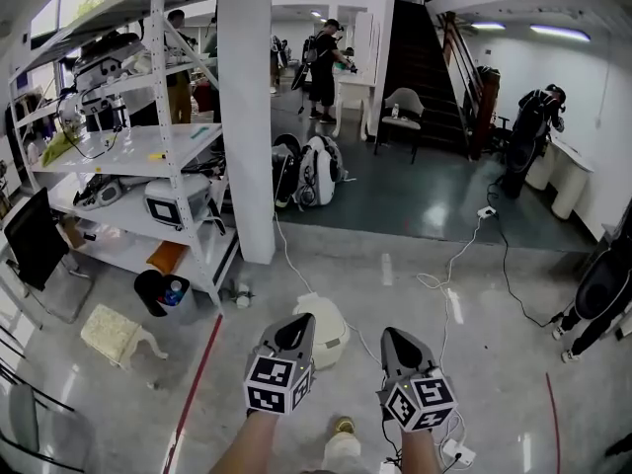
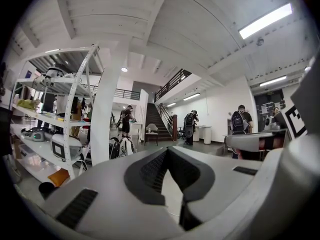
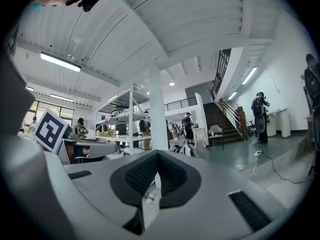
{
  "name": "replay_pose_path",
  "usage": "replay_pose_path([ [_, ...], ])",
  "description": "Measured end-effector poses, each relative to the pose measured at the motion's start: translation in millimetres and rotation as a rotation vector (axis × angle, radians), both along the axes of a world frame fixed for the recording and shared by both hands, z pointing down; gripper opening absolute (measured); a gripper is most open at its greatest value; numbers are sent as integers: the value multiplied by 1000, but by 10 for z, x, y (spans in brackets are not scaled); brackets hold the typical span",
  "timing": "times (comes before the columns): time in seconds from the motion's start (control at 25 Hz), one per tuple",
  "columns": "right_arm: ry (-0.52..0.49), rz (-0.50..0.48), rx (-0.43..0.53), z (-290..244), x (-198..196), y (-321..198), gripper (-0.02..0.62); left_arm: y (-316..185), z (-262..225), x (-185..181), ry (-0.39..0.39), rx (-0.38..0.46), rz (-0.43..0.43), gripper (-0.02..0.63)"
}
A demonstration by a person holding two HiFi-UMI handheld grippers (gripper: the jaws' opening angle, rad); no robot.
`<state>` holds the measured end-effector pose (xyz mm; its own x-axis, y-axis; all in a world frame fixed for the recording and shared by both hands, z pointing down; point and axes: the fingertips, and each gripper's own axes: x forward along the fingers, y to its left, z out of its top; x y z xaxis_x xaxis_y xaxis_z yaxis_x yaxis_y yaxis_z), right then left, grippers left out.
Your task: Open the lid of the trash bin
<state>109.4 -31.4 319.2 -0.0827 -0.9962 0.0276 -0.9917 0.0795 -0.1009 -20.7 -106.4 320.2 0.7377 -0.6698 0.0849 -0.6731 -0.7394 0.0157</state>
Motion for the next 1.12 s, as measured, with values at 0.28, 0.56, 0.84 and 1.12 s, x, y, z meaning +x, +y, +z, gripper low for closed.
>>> replay_pose_path([
  [0.28,-1,-32,3,15,224,-529,35,-435,53,227,-17,1,-17,0],
  [0.56,0,-64,-2,30,568,-1171,35,-1002,73,570,-30,5,-40,2],
  [0.84,-13,-97,15,16,992,-1774,34,-1541,17,931,-14,36,-95,2],
  [1.12,-29,-155,53,-50,1173,-2240,35,-1919,-76,1116,15,52,-132,2],
])
